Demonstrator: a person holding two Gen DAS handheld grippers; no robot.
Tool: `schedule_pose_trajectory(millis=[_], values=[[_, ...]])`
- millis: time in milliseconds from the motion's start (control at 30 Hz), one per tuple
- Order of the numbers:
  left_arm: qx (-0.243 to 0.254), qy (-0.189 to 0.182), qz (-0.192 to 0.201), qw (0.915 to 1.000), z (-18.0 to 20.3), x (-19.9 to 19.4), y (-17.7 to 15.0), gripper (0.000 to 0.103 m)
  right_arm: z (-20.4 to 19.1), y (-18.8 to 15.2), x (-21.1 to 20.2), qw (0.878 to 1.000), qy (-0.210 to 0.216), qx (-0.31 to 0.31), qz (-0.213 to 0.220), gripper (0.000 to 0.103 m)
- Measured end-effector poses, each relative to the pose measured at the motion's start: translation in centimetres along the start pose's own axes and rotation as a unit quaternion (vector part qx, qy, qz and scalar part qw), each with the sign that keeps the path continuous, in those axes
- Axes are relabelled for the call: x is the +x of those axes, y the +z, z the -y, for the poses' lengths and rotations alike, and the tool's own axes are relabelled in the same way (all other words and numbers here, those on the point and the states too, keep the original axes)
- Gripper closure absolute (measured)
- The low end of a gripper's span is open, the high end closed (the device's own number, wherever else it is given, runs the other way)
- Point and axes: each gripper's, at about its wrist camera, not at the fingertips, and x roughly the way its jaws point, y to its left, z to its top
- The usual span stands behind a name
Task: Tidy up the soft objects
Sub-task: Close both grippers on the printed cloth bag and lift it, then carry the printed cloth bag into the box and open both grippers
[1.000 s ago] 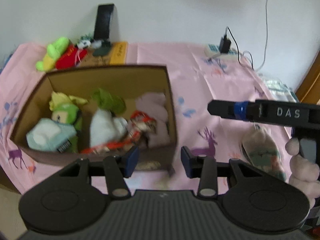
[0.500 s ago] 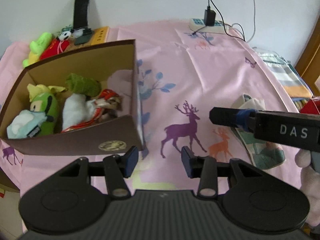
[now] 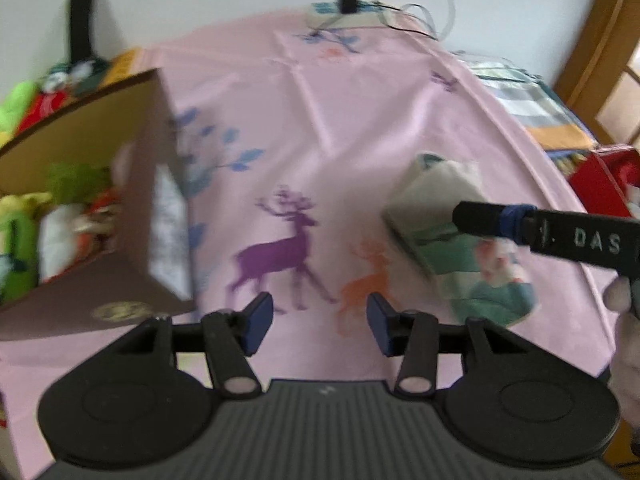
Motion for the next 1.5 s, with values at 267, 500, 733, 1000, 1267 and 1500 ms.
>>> schedule_pose_trajectory(millis=[267,500,733,1000,1267,1500], values=[[0.03,-0.128,-0.012,0.9912,3.8,2.9,1.0,0.048,6.8,0.1,-1.0,0.996,-0.043,0.082,-0.005,0.092],[0.034,-0.183,-0.04,0.9817,6.0,7.1,1.7,0.045,10.0,-0.5,0.7,0.984,0.017,0.169,-0.05,0.09],[0.034,-0.203,-0.012,0.9785,5.8,6.6,2.6,0.085,9.7,0.0,1.9,0.979,0.075,0.177,-0.068,0.092],[-0.029,-0.244,0.073,0.9665,0.7,1.7,4.3,0.088,7.0,3.3,2.0,0.964,0.196,0.169,-0.055,0.09],[-0.108,-0.251,0.049,0.9608,-2.5,3.2,2.3,0.089,3.7,3.6,5.0,0.966,0.211,0.115,-0.098,0.089],[-0.102,-0.209,0.023,0.9723,-3.0,4.8,1.2,0.088,4.0,2.7,6.5,0.985,0.126,0.064,-0.098,0.088]])
